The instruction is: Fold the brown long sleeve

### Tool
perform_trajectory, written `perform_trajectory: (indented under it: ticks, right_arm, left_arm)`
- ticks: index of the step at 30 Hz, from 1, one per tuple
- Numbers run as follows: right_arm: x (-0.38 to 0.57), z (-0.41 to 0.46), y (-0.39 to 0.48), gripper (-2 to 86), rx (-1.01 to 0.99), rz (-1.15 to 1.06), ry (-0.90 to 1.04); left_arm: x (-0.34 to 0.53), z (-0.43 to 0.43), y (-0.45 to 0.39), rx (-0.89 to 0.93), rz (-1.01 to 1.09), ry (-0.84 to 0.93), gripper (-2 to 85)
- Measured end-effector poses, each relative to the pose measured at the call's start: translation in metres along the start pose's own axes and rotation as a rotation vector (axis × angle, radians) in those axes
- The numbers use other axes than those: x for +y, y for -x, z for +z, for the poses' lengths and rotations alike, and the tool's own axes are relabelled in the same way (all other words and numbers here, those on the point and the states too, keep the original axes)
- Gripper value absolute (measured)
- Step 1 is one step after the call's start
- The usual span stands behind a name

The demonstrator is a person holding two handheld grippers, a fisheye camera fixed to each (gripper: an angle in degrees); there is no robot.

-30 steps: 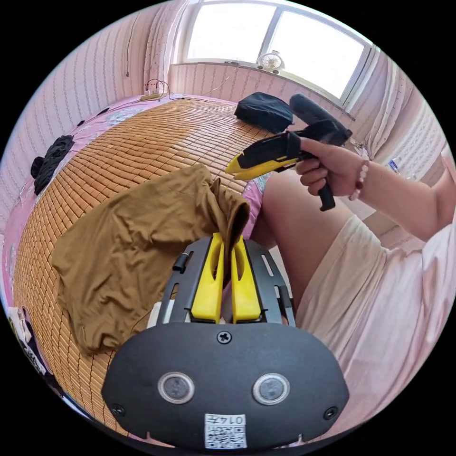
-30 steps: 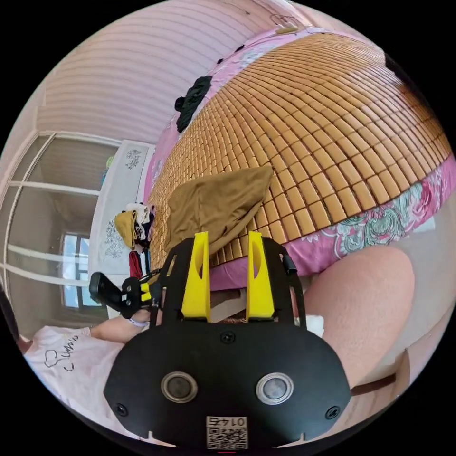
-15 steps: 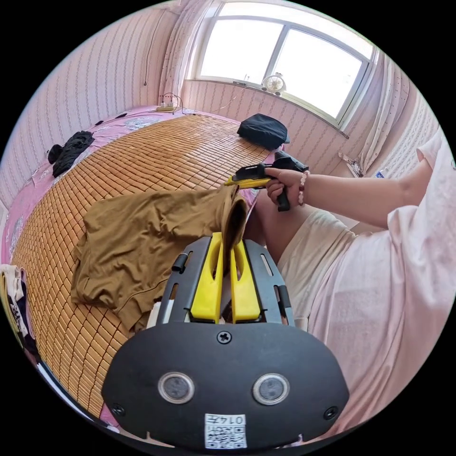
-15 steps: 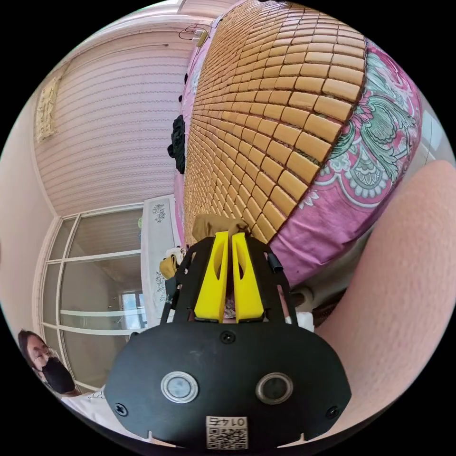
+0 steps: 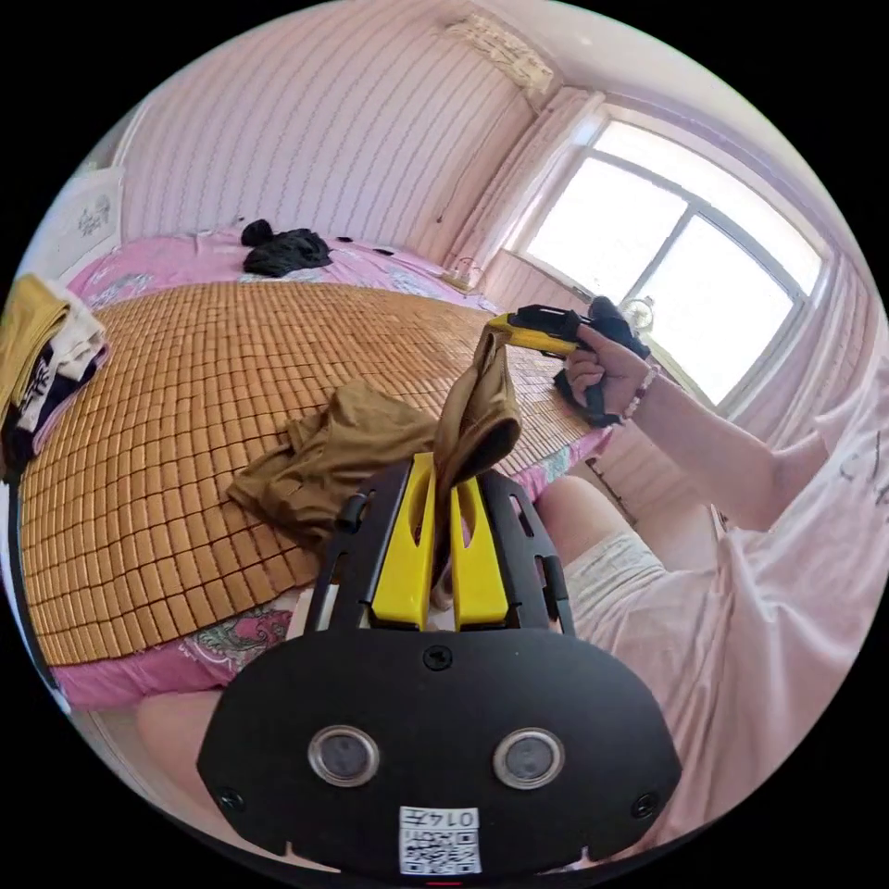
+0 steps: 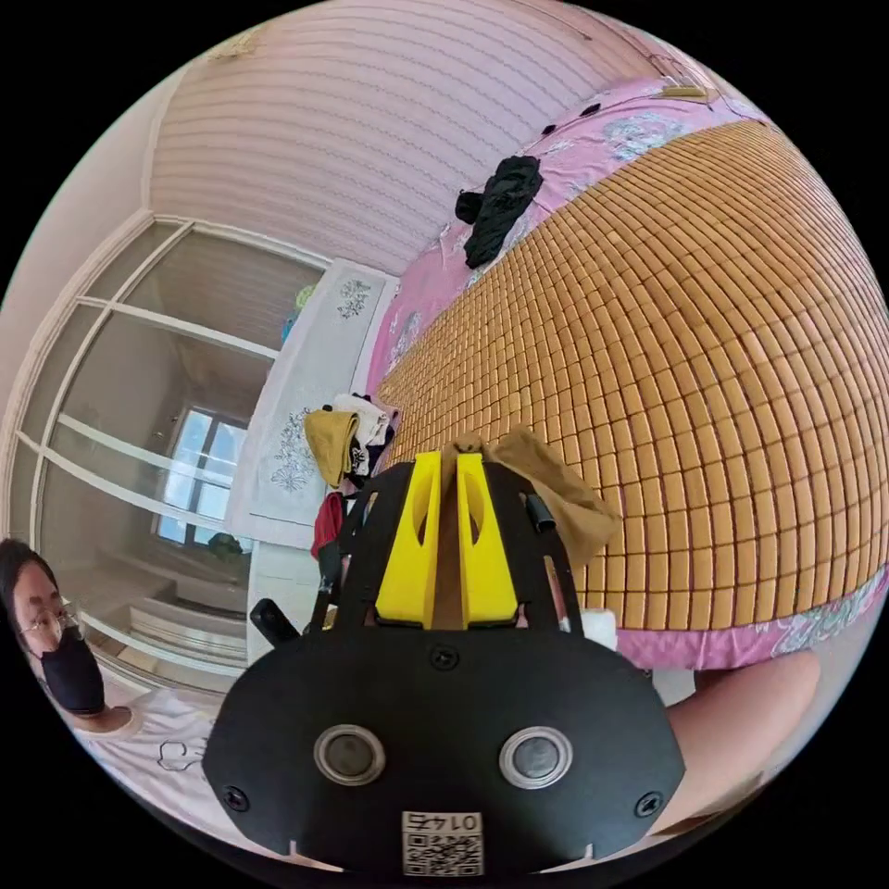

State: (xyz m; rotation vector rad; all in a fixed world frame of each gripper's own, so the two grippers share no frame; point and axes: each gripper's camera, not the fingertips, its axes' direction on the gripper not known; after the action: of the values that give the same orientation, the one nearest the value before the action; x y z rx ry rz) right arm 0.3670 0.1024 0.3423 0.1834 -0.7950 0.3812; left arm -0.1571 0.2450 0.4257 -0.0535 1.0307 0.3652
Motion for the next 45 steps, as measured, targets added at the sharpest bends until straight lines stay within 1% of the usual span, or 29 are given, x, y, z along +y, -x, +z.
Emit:
perform_trajectory:
  ticks: [1,3,4,5,7,9,10,12,15,18,21,22,23,25,28,31,35,37,39,43,45]
  right_arm:
    - [-0.012,0.029,0.012,4.9,0.033,-0.028,0.035]
    - [-0.021,0.066,0.020,6.3,0.151,-0.049,0.086]
    - [-0.020,0.087,0.023,6.9,0.248,-0.068,0.113]
    - [-0.016,0.105,0.028,7.2,0.305,-0.104,0.146]
    - [-0.008,0.130,0.036,8.0,0.356,-0.194,0.208]
    - [-0.001,0.152,0.043,10.4,0.458,-0.288,0.240]
    - [0.000,0.164,0.046,12.3,0.517,-0.336,0.251]
    - [-0.003,0.181,0.048,13.6,0.556,-0.379,0.271]
    - [-0.013,0.205,0.047,14.2,0.565,-0.381,0.290]
    - [-0.015,0.233,0.043,13.4,0.558,-0.366,0.378]
    - [-0.002,0.240,0.056,11.1,0.629,-0.469,0.372]
    - [0.004,0.238,0.060,9.1,0.643,-0.505,0.366]
    - [0.010,0.235,0.064,6.0,0.572,-0.564,0.397]
    - [0.020,0.231,0.066,2.5,0.554,-0.593,0.423]
    - [0.036,0.216,0.075,1.1,0.531,-0.656,0.435]
    - [0.052,0.175,0.088,0.5,0.431,-0.682,0.310]
    - [0.087,0.108,0.105,0.3,0.293,-0.692,0.174]
    - [0.108,0.081,0.112,0.2,0.297,-0.727,0.116]
    - [0.129,0.055,0.114,0.3,0.321,-0.741,0.055]
    - [0.165,-0.006,0.098,0.4,0.288,-0.636,-0.070]
    - [0.179,-0.033,0.089,0.5,0.289,-0.586,-0.131]
  left_arm:
    - [-0.001,0.002,0.011,-0.042,-0.036,0.011,2.1]
    - [0.001,0.013,0.055,-0.191,-0.177,0.097,5.9]
    - [0.003,0.016,0.066,-0.220,-0.218,0.125,6.9]
    - [0.005,0.018,0.083,-0.228,-0.269,0.174,6.8]
    - [0.005,0.013,0.097,-0.164,-0.294,0.164,7.3]
    - [-0.001,0.007,0.098,-0.064,-0.220,0.109,7.9]
    - [-0.004,0.008,0.097,-0.057,-0.199,0.106,8.0]
    - [-0.015,0.018,0.094,-0.087,-0.132,0.134,9.6]
    - [-0.030,0.041,0.091,-0.098,-0.082,0.197,12.3]
    - [-0.044,0.061,0.081,-0.133,0.012,0.267,13.1]
    - [-0.050,0.076,0.073,-0.186,0.079,0.355,13.1]
    - [-0.050,0.076,0.071,-0.190,0.086,0.357,13.1]
    - [-0.051,0.076,0.071,-0.188,0.080,0.360,13.0]
    - [-0.051,0.075,0.072,-0.179,0.058,0.364,12.7]
    - [-0.048,0.075,0.066,-0.187,0.076,0.378,11.5]
    - [-0.046,0.074,0.063,-0.138,0.079,0.417,7.2]
    - [-0.037,0.063,0.066,-0.082,0.026,0.370,2.9]
    - [-0.035,0.050,0.055,-0.070,0.063,0.321,1.1]
    - [-0.033,0.027,0.026,-0.074,0.178,0.264,0.0]
    - [-0.030,-0.005,-0.024,-0.069,0.330,0.214,-0.6]
    - [-0.032,-0.019,-0.054,0.001,0.400,0.205,-0.8]
